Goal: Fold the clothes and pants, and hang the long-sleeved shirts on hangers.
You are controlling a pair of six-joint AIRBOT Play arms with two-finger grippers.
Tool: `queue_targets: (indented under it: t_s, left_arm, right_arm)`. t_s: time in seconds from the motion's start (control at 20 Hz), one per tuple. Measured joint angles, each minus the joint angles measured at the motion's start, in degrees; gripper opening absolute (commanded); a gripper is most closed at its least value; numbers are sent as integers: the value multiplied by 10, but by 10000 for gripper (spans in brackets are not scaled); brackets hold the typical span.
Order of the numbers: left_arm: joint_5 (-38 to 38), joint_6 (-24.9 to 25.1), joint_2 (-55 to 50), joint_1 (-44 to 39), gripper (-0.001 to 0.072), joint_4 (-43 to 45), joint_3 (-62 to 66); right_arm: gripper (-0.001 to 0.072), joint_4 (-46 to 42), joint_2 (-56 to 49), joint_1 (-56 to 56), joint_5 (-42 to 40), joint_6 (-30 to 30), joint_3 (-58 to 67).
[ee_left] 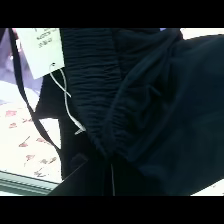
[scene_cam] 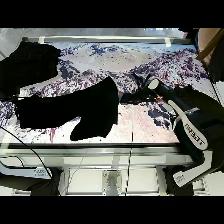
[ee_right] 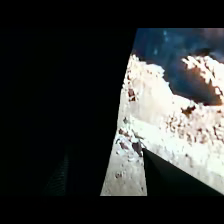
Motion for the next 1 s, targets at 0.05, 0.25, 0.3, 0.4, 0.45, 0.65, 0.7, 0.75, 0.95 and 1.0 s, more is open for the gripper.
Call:
queue_targets:
  t_s: [0.05, 0.25, 0.3, 0.4, 0.45, 0.65, 0.7, 0.75, 0.95, 1.0]
  left_arm:
    - [0, 1, 0, 0, 12, -2, 0]
    - [2, 4, 0, 0, 12, -7, -1]
    - [3, 5, 0, 0, 12, -8, -1]
    - [3, 5, 0, 0, 12, -12, -1]
    - [3, 5, 0, 0, 12, -13, -1]
    - [4, 5, 0, 0, 12, -15, -1]
    - [4, 5, 0, 0, 12, -15, -1]
    - [4, 5, 1, 0, 12, -16, -1]
    - [7, 9, 23, 17, 12, -16, -1]
    - [10, 10, 34, 26, 12, -15, -1]
  right_arm:
    - [492, 31, -13, 1, -5, -18, -3]
    - [492, 108, -59, 3, -16, -59, 2]
    - [489, 122, -69, 4, -17, -68, 9]
    - [305, 142, -83, 4, -18, -80, 22]
    - [180, 149, -87, 5, -17, -86, 28]
    - [10, 161, -95, 3, -14, -100, 49]
    - [9, 162, -95, 0, -7, -102, 56]
    - [9, 161, -93, -4, 3, -103, 64]
    - [9, 117, -42, -49, 99, -101, 107]
    - [9, 96, -15, -65, 133, -94, 119]
